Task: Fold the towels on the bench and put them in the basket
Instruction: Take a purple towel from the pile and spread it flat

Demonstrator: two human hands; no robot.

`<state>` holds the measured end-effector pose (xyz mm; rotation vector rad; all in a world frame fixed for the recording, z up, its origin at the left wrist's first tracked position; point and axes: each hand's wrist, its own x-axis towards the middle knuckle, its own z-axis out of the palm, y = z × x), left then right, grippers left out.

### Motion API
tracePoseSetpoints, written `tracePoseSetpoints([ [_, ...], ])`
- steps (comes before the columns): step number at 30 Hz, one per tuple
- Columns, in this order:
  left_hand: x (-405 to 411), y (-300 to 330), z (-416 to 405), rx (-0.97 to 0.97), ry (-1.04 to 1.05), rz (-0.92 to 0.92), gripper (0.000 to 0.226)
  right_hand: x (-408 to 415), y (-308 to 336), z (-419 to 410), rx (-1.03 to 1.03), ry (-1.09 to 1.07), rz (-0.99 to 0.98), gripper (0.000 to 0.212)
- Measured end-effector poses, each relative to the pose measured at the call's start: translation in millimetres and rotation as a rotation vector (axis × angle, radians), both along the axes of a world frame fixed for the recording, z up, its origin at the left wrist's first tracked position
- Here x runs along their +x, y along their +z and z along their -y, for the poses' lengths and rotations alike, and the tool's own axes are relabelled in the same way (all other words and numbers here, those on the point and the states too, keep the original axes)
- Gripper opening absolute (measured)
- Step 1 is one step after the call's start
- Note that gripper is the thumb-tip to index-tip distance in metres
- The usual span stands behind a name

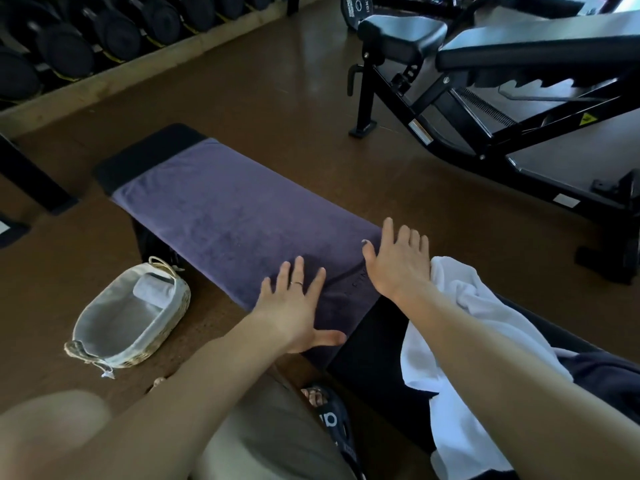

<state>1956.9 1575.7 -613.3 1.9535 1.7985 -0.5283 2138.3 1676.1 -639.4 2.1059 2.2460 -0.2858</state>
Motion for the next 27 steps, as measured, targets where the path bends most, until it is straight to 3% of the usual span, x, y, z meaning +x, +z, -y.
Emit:
tracePoseSetpoints([
  [4, 16.7, -3.8, 32.6, 0.007, -0.071, 0.011, 0.108, -16.2, -11.9, 16.8, 0.042, 0.215, -0.077, 0.066],
  [13, 28.9, 21.8, 82.2, -0.201, -0.092, 0.124, 0.113, -22.7, -13.3, 19.4, 0.004, 0.208, -0.012, 0.066],
  [15, 24.0, 30.3, 79.5, -0.145, -0.140, 0.124, 0.101, -27.5, -12.9, 32.0, 0.049, 0.291, -0.068, 0.064],
  [18, 17.1, 34.9, 73.7, 0.045, -0.188, 0.124, 0.060, -31.5, -18.9, 54.2, 0.056, 0.405, -0.074, 0.061],
  [21, 18.0, 29.6, 74.5, 0.084, -0.172, 0.137, 0.043, -28.9, -23.3, 62.1, 0.042, 0.373, -0.043, 0.060],
  [24, 25.2, 21.9, 74.6, 0.121, -0.193, 0.081, 0.042, -21.4, -17.4, 53.2, 0.047, 0.302, -0.098, 0.060],
  [27, 31.7, 16.9, 72.6, 0.147, -0.192, 0.046, 0.041, -11.6, -4.5, 26.2, 0.031, 0.125, -0.024, 0.061],
])
